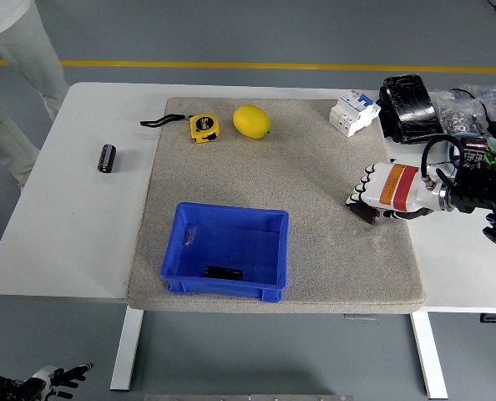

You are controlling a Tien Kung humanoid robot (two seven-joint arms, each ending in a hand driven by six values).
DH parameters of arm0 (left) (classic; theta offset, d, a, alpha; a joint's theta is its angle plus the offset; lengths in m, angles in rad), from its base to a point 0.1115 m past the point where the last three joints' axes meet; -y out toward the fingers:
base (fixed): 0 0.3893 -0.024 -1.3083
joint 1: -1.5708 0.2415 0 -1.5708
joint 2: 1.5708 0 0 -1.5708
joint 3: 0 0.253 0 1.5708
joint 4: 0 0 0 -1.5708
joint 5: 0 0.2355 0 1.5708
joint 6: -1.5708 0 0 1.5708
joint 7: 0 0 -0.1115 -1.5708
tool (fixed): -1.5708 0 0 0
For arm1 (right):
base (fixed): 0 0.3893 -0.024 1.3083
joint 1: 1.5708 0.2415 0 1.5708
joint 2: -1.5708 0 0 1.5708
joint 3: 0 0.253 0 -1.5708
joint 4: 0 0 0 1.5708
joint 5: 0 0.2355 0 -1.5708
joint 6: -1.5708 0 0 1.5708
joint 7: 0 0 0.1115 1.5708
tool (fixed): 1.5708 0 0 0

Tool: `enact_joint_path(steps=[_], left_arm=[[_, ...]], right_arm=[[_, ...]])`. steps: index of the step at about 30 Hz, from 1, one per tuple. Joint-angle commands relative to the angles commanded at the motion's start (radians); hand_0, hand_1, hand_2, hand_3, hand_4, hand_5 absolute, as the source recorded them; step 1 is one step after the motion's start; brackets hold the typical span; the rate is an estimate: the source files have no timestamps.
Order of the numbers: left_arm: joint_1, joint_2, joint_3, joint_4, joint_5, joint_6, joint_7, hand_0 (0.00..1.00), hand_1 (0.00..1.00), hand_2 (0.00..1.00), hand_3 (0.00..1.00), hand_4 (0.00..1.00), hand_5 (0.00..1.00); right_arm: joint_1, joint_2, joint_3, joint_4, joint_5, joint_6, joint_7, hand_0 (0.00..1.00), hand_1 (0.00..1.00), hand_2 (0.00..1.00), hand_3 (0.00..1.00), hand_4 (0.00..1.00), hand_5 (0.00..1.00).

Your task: Pick up the battery,place it into the box

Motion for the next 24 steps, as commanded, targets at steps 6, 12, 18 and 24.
enact_joint_path(steps=[6, 12, 18, 24], left_arm=[[0.004, 0.003, -0.004, 0.000, 0.005, -0.002, 0.000, 0.747, 0.762, 0.798, 0.651, 0.730, 0.643], [0.005, 0.003, -0.007, 0.000, 0.008, -0.003, 0.001, 0.747, 0.761, 0.796, 0.651, 0.730, 0.642], [0.009, 0.005, -0.010, 0.000, 0.014, -0.005, 0.003, 0.746, 0.758, 0.794, 0.651, 0.731, 0.642], [0.014, 0.007, -0.016, 0.000, 0.021, -0.006, 0.004, 0.747, 0.756, 0.794, 0.650, 0.731, 0.641]], right_arm=[[0.008, -0.009, 0.003, 0.009, -0.006, 0.046, 0.011, 0.732, 0.683, 0.791, 0.919, 0.819, 0.030], [0.011, -0.014, 0.007, 0.011, -0.003, 0.079, 0.018, 0.800, 0.740, 0.840, 0.961, 0.875, 0.023], [0.017, -0.018, 0.017, 0.026, 0.000, 0.095, 0.025, 0.822, 0.759, 0.861, 0.977, 0.929, 0.021], [0.025, -0.026, 0.031, 0.051, 0.026, 0.147, 0.034, 0.830, 0.763, 0.869, 0.984, 0.988, 0.065]])
